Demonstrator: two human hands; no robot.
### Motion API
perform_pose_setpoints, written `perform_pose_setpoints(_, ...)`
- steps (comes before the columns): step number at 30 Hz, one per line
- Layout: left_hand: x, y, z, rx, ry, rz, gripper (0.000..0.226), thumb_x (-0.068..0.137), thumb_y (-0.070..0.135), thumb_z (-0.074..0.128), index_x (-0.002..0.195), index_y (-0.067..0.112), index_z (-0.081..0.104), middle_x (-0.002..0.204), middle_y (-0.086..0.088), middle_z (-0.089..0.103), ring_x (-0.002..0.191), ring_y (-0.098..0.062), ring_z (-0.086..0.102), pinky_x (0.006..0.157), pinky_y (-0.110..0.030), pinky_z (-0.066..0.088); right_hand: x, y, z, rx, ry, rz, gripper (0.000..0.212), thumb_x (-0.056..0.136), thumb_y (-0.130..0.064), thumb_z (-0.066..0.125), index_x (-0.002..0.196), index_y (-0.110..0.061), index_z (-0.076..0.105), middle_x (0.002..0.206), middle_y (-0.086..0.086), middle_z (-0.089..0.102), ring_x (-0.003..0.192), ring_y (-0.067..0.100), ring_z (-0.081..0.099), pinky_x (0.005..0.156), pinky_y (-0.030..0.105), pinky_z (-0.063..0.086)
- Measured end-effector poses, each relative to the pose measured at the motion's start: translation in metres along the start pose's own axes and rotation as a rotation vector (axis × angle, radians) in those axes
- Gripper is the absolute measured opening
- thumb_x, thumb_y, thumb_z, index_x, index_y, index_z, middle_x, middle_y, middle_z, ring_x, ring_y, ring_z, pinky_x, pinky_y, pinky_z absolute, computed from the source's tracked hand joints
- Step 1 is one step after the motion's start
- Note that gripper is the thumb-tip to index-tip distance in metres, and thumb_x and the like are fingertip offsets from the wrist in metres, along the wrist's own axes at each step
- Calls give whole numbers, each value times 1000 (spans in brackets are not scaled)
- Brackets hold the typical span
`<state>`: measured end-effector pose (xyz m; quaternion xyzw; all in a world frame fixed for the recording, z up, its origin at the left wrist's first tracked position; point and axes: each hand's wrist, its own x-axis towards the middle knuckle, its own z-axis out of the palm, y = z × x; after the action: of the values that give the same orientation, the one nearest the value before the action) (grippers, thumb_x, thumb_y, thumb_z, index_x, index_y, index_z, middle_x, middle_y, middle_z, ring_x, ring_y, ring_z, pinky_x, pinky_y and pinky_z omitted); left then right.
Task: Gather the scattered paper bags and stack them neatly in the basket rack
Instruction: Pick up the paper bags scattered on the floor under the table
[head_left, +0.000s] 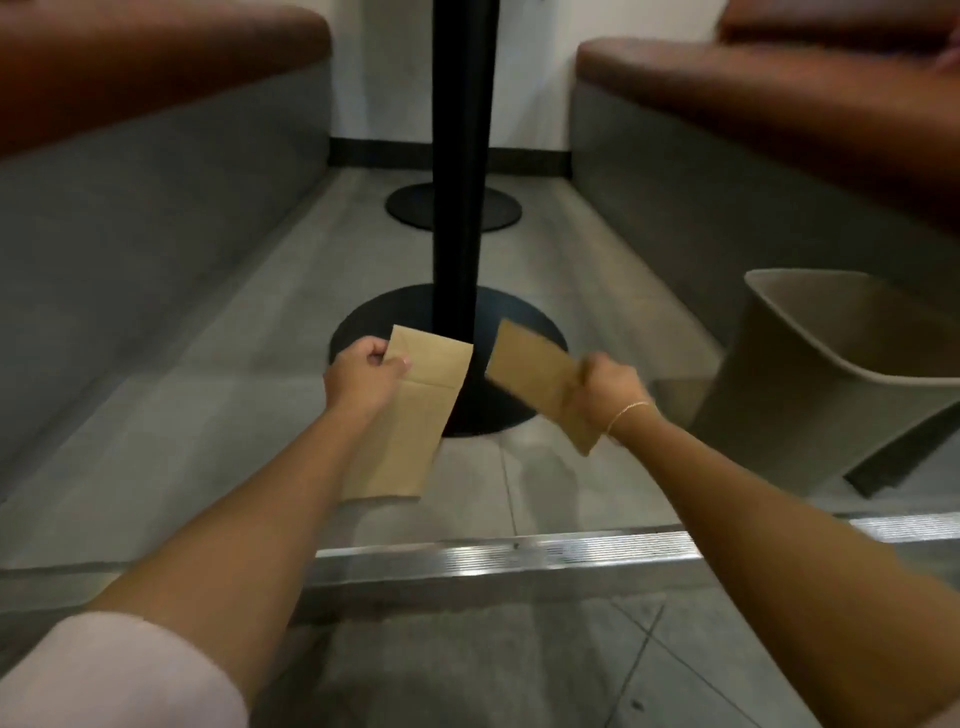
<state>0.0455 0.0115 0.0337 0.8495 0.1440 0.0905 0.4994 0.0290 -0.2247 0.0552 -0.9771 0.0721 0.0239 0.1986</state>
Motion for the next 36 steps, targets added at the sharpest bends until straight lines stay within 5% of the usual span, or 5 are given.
perform_pose_setpoints(8,-23,85,38,-73,-58,141,12,88,26,63,97,19,62,93,1,62,90,-17,57,75,-28,41,5,66,-167,421,941,181,26,93,-13,41,117,-12,47,118,12,58,109,32,55,90,44,44)
perform_pose_setpoints(14,-43,134,65,-177,-132,205,8,88,26,63,93,20,60,96,-1,64,92,-19,59,80,-32,47,-2,117,-176,288,831,425,49,90,-17,55,134,-10,35,133,17,47,123,35,40,101,45,35)
perform_pose_setpoints(18,-54,157,81,-278,-193,202,6,87,22,65,90,17,62,97,-3,68,95,-24,65,88,-39,52,-5,107,-165,232,778,208,69,80,-19,67,139,-14,32,135,12,45,125,30,38,105,42,37)
perform_pose_setpoints(25,-70,183,102,-532,-337,196,13,88,13,64,83,23,58,87,2,66,88,-20,64,84,-37,54,-1,72,-152,522,110,-78,49,80,-26,71,124,-18,49,111,2,59,101,22,59,85,34,54)
perform_pose_setpoints(36,-47,160,142,-310,-396,45,19,89,16,63,106,16,57,101,-4,62,84,-15,59,93,-35,50,1,113,-242,580,1065,146,26,96,-17,45,120,-10,50,121,6,60,112,21,55,86,17,37)
